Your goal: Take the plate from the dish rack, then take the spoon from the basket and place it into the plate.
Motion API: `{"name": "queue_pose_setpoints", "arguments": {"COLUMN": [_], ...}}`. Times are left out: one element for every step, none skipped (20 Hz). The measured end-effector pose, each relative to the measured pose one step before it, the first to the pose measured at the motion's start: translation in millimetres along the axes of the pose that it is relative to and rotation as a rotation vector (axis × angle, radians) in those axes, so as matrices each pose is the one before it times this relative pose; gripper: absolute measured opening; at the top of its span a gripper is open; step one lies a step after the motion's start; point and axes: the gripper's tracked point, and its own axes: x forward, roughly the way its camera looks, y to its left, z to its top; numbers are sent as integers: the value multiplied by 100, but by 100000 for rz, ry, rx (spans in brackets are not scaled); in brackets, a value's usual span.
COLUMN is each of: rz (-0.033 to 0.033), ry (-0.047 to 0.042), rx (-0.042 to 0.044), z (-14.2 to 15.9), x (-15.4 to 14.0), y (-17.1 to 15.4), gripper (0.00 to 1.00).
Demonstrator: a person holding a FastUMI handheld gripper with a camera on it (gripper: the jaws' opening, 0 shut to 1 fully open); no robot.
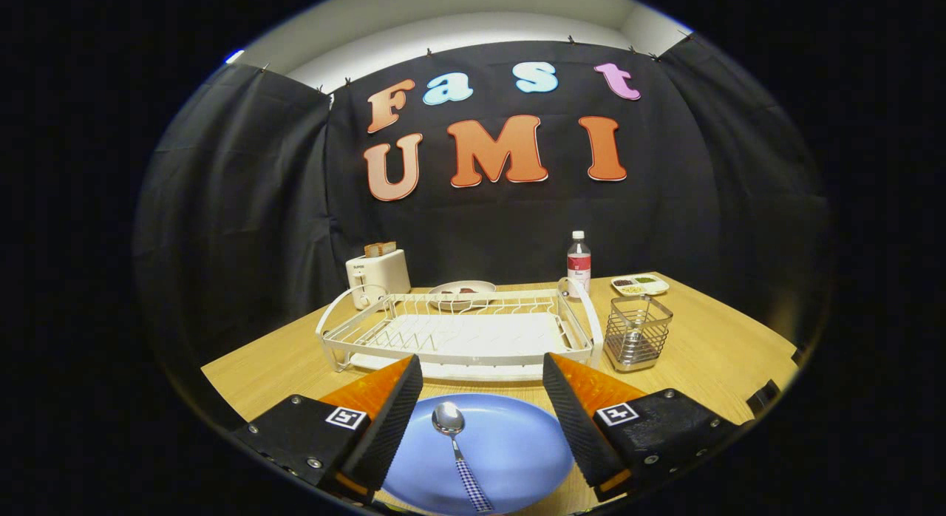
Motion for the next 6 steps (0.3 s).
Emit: {"name": "queue_pose_setpoints", "arguments": {"rz": [-716, -576, -822, -829, -767, -965], "ry": [-708, -1164, -940, -582, -712, -857], "rx": [-524, -512, -376, -215, -180, -169], "z": [557, 857, 647, 620, 623, 689], "x": [-239, -131, -131, -108, -82, -115], "y": [-490, -470, -497, -541, -586, -698], "gripper": [97, 97, 97, 97, 97, 97]}}
